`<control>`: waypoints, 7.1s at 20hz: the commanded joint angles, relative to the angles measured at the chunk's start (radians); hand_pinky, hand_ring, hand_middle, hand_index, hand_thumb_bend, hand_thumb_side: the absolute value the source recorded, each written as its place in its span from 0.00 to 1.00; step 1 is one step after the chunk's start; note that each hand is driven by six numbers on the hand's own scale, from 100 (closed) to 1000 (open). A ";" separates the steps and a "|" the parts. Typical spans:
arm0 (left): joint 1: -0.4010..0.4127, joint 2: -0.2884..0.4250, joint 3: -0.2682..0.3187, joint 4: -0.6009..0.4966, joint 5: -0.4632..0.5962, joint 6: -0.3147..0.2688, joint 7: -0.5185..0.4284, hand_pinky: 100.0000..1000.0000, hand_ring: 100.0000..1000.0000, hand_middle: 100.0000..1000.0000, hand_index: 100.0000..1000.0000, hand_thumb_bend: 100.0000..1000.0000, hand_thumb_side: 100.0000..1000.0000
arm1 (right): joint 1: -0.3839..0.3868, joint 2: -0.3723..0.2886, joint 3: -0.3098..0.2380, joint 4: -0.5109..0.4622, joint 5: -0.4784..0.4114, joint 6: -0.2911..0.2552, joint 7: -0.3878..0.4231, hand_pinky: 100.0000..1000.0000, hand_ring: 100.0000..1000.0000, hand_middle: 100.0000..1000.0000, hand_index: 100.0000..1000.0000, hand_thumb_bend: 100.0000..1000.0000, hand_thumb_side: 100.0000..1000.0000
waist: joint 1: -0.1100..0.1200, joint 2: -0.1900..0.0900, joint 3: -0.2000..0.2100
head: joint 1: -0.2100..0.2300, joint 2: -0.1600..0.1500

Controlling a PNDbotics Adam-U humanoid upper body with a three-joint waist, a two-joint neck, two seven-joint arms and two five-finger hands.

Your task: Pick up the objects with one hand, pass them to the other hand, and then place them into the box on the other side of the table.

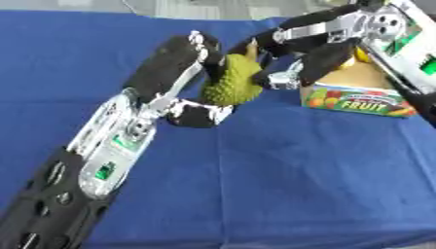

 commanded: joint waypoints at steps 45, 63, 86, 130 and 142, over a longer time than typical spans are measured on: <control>-0.018 -0.052 0.059 -0.004 -0.066 0.113 0.147 0.52 0.45 0.37 0.42 0.41 0.00 | 0.027 -0.017 -0.018 -0.072 -0.300 0.213 -0.364 0.13 0.40 0.26 0.40 0.00 0.08 | -0.011 -0.016 -0.010 | 0.006 -0.005; -0.015 -0.050 0.052 -0.006 -0.050 0.191 0.231 0.72 0.66 0.59 0.72 1.00 0.70 | 0.035 -0.035 -0.035 -0.072 -0.298 0.214 -0.426 0.09 0.36 0.20 0.35 0.00 0.05 | -0.007 -0.016 -0.017 | 0.014 -0.002; 0.013 0.130 0.062 -0.073 0.118 0.242 0.161 0.79 0.71 0.66 0.76 0.91 0.60 | 0.045 -0.084 -0.080 -0.007 -0.298 0.193 -0.516 0.07 0.35 0.19 0.33 0.00 0.05 | 0.029 -0.033 -0.016 | -0.002 0.007; 0.073 0.440 0.134 -0.270 0.330 0.402 0.085 0.76 0.69 0.64 0.75 0.89 0.64 | 0.180 -0.250 -0.429 0.650 -0.288 0.001 -1.095 0.07 0.36 0.20 0.34 0.00 0.10 | 0.082 -0.006 -0.018 | -0.158 -0.061; 0.067 0.428 0.131 -0.273 0.332 0.401 0.084 0.76 0.69 0.64 0.74 0.89 0.64 | 0.138 -0.255 -0.395 0.756 -0.211 -0.049 -1.099 0.07 0.36 0.20 0.34 0.00 0.04 | 0.083 0.000 0.000 | -0.172 -0.070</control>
